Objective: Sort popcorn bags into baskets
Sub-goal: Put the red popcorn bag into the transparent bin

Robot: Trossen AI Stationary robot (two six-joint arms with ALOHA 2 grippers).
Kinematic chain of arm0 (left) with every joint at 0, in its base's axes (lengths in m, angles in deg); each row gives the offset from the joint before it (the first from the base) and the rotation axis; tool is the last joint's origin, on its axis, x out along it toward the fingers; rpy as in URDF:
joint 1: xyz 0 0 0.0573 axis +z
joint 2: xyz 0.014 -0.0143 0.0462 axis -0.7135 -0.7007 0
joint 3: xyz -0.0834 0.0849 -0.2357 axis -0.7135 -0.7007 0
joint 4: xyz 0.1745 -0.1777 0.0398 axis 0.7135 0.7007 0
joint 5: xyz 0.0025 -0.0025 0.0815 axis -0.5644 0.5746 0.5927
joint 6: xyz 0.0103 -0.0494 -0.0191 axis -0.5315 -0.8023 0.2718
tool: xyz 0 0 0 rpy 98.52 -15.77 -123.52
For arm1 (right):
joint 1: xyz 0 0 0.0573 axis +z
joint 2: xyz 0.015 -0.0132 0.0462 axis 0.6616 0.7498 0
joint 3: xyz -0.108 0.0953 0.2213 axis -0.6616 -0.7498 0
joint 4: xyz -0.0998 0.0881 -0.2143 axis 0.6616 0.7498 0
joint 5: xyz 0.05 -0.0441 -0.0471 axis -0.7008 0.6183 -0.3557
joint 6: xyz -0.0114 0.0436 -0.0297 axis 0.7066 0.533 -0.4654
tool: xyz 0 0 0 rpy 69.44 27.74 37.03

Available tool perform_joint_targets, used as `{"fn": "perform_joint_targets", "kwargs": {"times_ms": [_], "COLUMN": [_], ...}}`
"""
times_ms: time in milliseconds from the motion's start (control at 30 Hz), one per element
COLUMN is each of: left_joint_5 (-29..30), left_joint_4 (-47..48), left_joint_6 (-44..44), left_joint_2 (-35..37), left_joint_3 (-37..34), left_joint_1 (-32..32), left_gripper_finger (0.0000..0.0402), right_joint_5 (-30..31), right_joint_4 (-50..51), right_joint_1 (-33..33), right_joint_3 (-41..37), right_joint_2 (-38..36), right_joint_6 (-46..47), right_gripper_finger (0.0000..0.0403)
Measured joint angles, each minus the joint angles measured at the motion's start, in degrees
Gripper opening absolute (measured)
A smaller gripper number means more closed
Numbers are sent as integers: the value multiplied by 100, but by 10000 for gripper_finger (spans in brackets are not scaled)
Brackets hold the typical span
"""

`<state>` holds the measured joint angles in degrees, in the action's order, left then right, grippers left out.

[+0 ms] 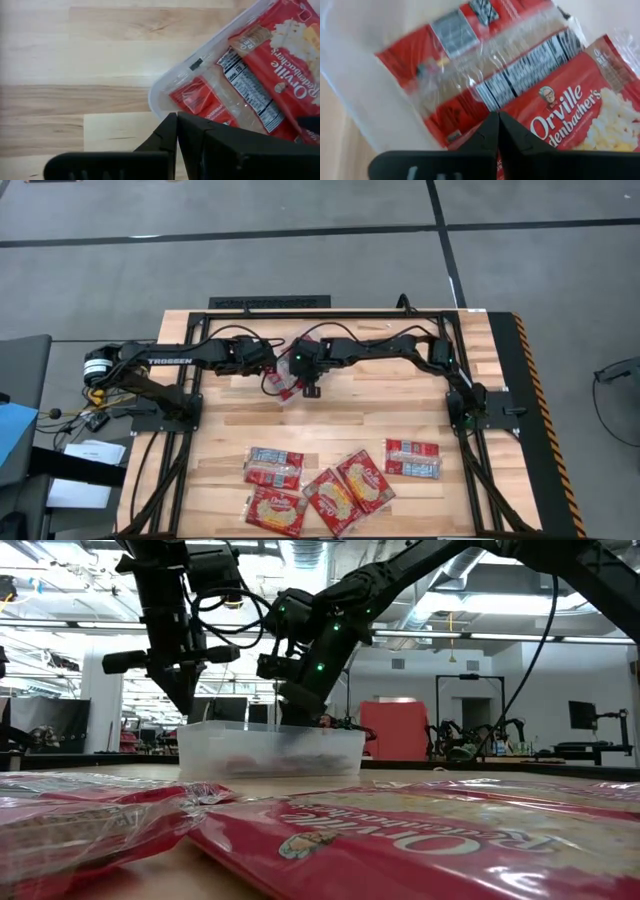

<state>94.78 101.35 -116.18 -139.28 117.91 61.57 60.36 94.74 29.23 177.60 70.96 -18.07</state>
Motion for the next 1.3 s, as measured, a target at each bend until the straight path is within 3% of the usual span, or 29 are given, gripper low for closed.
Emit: {"fn": "perform_joint_targets", "kwargs": {"times_ms": [233, 433, 633, 800, 933, 1067, 1200, 1300], "left_joint_5": [46, 40, -492, -1005, -785, -190, 287, 197], "left_joint_4": [9, -3, -74, -433, -783, -884, -1143, -1795], "left_joint_6": [20, 22, 400, 849, 434, -165, -878, -959], "left_joint_2": [0, 0, 204, 956, 1542, 1695, 1471, 1100], "left_joint_3": [0, 0, -2, -4, -2, -2, -2, -2], "left_joint_1": [0, 0, 0, -351, -1319, -2570, -3467, -3794], "left_gripper_finger": [0, 0, 0, 0, 0, 0, 0, 0], "right_joint_5": [508, 448, 429, 237, -502, -661, -622, -621], "right_joint_4": [242, 300, 707, 2076, 3672, 4170, 3470, 2852], "right_joint_1": [-81, -104, 5, 55, 242, 725, 1540, 2366], "right_joint_3": [0, -2, 1, 5, -83, -1171, -3080, -4444], "right_joint_2": [0, -294, -974, -1899, -2665, -3760, -5132, -6003], "right_joint_6": [-210, -225, -224, 44, 654, 1491, 2899, 4384], "right_gripper_finger": [17, 24, 39, 27, 15, 14, 18, 16]}}
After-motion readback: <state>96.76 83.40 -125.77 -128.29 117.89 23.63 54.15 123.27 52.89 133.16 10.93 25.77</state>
